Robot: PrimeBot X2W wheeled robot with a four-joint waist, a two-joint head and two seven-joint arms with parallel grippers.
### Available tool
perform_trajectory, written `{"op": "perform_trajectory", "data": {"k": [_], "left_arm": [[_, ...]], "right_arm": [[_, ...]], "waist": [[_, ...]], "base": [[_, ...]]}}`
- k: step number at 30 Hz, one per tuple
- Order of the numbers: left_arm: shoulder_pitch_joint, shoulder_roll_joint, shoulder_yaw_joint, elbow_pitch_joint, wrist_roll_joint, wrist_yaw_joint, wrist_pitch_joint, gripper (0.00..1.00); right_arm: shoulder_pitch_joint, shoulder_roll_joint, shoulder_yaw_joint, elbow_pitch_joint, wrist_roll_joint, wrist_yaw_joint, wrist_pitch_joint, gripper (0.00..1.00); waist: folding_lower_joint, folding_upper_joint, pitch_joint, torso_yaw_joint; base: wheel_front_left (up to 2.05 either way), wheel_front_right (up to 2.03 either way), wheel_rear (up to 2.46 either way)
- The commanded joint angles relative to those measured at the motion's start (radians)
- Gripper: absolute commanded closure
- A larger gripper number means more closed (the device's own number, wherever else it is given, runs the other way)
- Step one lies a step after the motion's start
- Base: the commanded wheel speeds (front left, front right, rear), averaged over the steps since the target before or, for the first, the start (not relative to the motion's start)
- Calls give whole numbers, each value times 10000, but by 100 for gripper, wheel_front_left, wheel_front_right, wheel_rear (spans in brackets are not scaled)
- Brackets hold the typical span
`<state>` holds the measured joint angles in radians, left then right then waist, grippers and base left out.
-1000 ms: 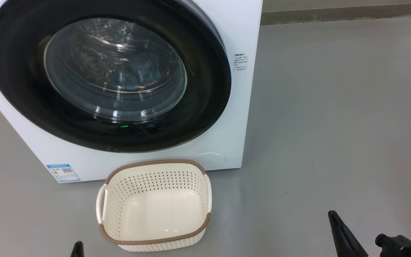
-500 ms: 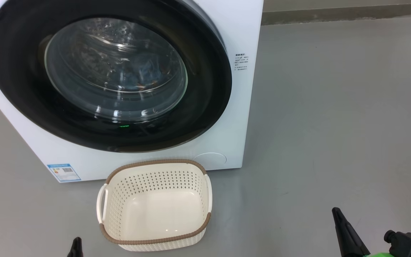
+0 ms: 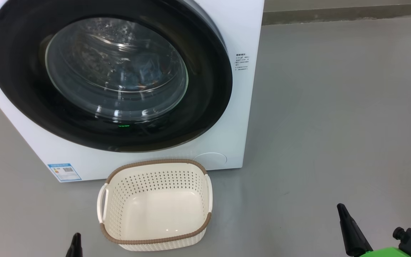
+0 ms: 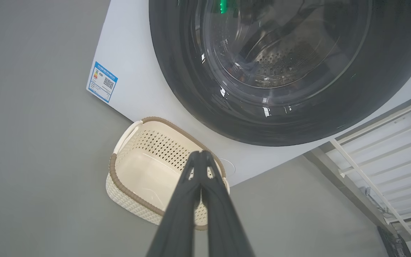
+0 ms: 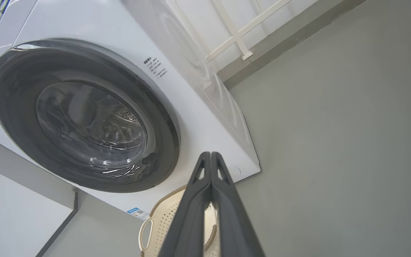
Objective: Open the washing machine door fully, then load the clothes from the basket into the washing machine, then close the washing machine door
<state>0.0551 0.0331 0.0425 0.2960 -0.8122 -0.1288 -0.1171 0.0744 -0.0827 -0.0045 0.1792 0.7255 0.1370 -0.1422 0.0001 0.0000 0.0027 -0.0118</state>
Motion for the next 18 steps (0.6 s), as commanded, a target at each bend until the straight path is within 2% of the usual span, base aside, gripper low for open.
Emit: {"op": "perform_trajectory", "data": {"k": [1, 18], "left_arm": [[-422, 138, 205, -278, -356, -9, 80, 100], [-678, 145, 314, -327, -1959, -11, 551, 100]], "right_arm": [[-484, -83, 25, -190, 450, -25, 74, 100], [-758, -65, -117, -17, 2298, -33, 522, 100]], "waist": [[-1, 0, 0, 3], [-1, 0, 1, 28]], "base": [[0, 0, 0], [0, 0, 0]]}}
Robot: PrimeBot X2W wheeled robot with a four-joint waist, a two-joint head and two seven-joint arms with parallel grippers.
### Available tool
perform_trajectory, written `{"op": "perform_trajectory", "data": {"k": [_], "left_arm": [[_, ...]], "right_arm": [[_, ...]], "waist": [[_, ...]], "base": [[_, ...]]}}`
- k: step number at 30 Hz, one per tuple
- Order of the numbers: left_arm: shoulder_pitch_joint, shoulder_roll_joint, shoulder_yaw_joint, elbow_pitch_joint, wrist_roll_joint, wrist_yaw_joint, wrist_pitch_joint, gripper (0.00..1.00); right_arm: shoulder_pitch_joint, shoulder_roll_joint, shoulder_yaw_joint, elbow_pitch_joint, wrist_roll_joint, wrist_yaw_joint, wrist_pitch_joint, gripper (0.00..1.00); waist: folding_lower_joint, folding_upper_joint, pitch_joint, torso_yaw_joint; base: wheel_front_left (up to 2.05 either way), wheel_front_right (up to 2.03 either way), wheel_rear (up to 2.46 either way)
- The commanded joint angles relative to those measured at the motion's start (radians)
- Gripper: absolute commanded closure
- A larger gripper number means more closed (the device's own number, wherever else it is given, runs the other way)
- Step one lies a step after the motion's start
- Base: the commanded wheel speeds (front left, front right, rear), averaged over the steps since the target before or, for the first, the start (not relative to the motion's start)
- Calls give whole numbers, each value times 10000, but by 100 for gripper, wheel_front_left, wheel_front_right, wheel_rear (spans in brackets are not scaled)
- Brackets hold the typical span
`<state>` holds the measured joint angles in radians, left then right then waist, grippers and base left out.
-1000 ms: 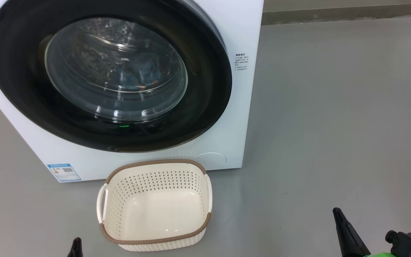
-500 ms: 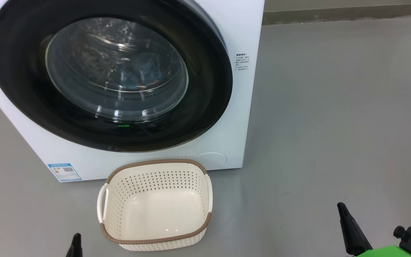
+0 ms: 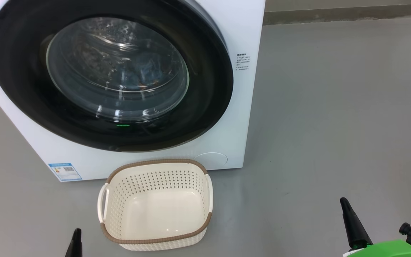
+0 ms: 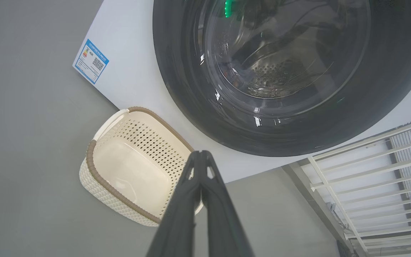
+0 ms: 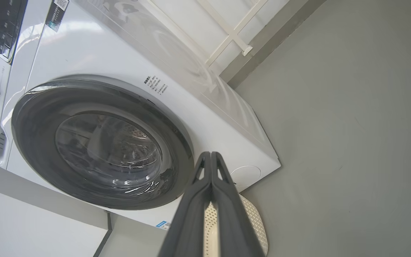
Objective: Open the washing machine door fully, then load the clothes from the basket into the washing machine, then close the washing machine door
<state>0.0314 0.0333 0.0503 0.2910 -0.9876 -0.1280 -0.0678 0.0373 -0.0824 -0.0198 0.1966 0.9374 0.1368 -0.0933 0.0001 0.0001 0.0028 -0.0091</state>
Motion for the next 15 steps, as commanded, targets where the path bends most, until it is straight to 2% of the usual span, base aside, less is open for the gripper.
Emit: {"op": "perform_trajectory", "data": {"k": [1, 15], "left_arm": [[-457, 143, 243, -280, -305, -19, 88, 100], [-679, 150, 339, -323, -1705, -21, 499, 100]], "right_arm": [[-405, -67, 27, -180, 294, -31, 61, 100], [-646, -39, -113, -28, 1892, -39, 466, 100]], "waist": [[-1, -1, 0, 2], [-1, -1, 1, 23]], "base": [[0, 0, 0], [0, 0, 0]]}}
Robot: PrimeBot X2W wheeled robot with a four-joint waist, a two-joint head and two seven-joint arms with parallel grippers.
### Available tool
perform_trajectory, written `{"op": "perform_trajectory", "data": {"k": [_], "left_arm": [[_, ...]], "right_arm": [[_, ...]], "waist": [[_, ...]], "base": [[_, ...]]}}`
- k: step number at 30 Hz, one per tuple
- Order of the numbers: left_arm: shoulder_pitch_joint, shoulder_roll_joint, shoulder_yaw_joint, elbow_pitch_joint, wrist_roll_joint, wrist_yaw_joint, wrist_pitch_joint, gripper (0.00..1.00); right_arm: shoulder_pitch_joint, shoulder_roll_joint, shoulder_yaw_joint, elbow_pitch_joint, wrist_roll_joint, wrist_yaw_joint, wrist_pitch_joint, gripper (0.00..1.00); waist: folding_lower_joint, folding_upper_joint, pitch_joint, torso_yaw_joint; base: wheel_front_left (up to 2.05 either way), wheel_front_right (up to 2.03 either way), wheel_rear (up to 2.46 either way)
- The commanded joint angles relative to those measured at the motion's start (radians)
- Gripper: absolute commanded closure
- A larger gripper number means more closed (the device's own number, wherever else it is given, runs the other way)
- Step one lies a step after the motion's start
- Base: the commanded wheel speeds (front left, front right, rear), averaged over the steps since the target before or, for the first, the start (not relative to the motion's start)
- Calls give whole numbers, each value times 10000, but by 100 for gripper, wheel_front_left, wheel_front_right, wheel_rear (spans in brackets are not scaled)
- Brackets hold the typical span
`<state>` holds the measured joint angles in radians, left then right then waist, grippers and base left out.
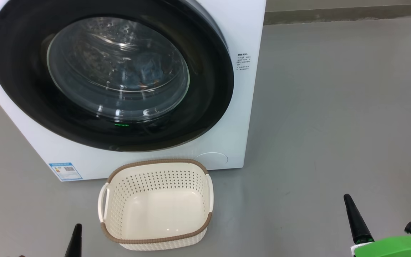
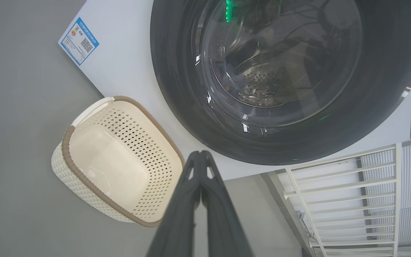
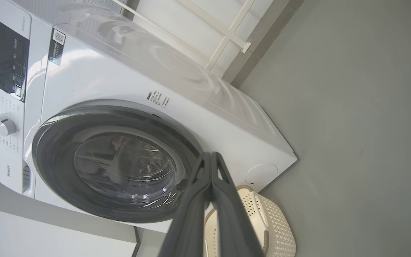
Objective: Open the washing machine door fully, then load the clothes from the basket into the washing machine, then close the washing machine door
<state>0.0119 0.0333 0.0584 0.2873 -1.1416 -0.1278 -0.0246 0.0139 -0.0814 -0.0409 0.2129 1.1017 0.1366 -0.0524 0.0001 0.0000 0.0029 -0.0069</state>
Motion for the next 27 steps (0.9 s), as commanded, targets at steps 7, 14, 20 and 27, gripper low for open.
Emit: {"op": "perform_trajectory", "data": {"k": [7, 14, 20, 27], "left_arm": [[-596, 153, 306, -308, -867, -24, 274, 100], [-692, 155, 346, -326, -1467, -24, 449, 100], [-787, 158, 386, -344, -2069, -25, 624, 100], [-915, 162, 440, -369, -2875, -26, 860, 100]], "right_arm": [[-533, -31, 22, -115, 1046, -40, 264, 100], [-636, -15, -44, -49, 1724, -43, 441, 100], [-740, 3, -112, 16, 2405, -46, 621, 100], [-880, 28, -205, 104, 3313, -50, 864, 100]], "waist": [[-1, 0, 0, 12], [-1, 0, 1, 21], [-1, 0, 1, 30], [-1, 0, 2, 42]], "base": [[0, 0, 0], [0, 0, 0], [0, 0, 0], [0, 0, 0]]}}
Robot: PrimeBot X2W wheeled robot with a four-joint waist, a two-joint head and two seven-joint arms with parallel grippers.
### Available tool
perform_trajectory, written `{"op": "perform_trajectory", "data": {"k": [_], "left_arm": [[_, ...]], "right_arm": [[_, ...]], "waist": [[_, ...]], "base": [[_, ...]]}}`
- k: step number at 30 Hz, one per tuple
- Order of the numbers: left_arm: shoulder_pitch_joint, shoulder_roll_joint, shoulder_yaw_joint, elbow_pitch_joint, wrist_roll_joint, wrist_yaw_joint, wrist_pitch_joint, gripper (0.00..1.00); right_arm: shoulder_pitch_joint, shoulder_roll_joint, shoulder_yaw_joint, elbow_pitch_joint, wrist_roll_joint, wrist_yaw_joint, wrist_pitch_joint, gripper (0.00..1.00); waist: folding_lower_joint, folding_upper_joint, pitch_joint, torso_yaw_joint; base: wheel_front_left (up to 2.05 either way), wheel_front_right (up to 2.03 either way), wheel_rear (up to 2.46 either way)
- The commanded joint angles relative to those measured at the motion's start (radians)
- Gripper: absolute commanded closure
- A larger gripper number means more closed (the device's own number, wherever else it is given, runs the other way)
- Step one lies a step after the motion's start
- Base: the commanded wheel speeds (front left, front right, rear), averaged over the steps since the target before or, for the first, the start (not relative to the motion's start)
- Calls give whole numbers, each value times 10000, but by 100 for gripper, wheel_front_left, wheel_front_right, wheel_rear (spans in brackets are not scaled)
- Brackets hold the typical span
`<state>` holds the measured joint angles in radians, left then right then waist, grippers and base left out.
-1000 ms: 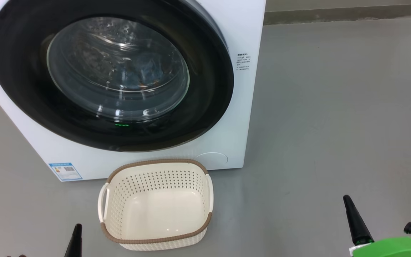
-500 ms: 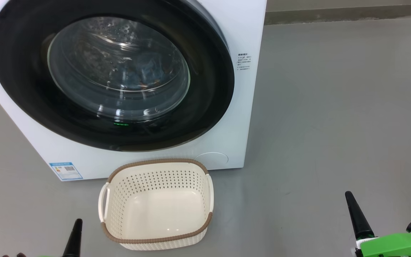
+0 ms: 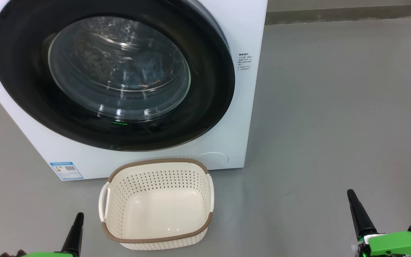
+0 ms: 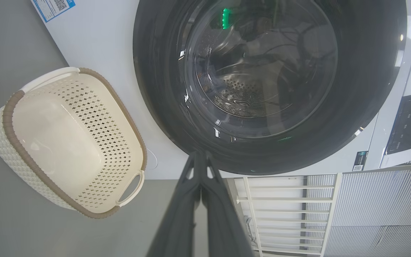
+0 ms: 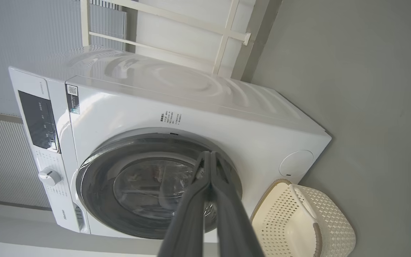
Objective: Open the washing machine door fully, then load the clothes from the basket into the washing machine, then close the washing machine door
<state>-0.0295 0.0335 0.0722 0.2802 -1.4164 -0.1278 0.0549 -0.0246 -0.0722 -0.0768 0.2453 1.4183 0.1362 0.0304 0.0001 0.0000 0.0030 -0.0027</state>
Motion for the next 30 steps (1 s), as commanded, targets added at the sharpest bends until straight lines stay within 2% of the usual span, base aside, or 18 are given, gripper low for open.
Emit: {"op": "perform_trajectory", "data": {"k": [1, 18, 30], "left_arm": [[-517, 160, 308, -301, -228, -27, 93, 100], [-785, 168, 421, -353, -1918, -29, 587, 100], [-785, 168, 420, -353, -1919, -29, 586, 100]], "right_arm": [[-512, -61, 142, -209, 261, -47, 66, 100], [-805, -3, -62, -24, 2160, -55, 581, 100], [-809, 25, -102, -21, 2126, -55, 613, 100]], "waist": [[-1, 0, 0, 2], [-1, 0, 1, 27], [-1, 0, 1, 27]], "base": [[0, 0, 0], [0, 0, 0], [0, 0, 0]]}}
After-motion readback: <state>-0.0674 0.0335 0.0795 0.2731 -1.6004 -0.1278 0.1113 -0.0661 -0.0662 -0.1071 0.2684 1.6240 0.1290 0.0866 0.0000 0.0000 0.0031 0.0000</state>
